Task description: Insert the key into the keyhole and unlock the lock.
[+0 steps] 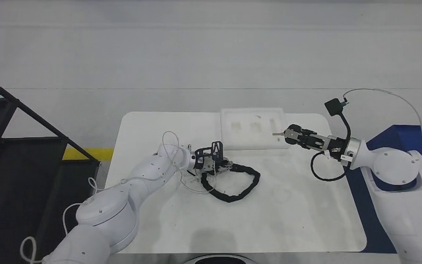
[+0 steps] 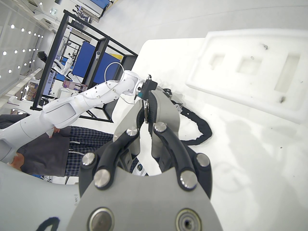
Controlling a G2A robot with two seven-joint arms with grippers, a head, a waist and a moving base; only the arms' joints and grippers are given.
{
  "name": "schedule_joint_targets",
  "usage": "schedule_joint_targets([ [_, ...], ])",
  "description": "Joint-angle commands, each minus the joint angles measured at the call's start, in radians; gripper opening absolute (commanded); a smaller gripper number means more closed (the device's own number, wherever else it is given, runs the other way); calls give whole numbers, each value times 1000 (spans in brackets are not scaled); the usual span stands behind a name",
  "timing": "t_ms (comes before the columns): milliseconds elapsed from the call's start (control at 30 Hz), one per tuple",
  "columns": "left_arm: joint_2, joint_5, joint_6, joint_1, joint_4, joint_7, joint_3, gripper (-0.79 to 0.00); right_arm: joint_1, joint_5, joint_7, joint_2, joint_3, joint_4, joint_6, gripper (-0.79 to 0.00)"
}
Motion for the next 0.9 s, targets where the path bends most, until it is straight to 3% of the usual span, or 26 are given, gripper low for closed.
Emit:
schedule_joint_targets([
  [0, -1, -10, -3, -7, 1, 15, -9, -785, 0, 0, 0, 0, 0, 0, 0, -785],
  [233, 18, -6, -32, -42, -48, 126, -39, -785, 0, 0, 0, 0, 0, 0, 0, -785],
  [500, 85, 17, -83, -51, -201, 255, -91, -785, 0, 0, 0, 0, 0, 0, 0, -785],
  [700, 153, 11, -134, -27, -399, 208, -158, -785, -13, 9, -2, 2, 6, -30, 28, -785],
  [867, 212, -40, -178, 19, -600, 76, -245, -785, -49, 104, 78, 14, 82, -114, 121, -785],
])
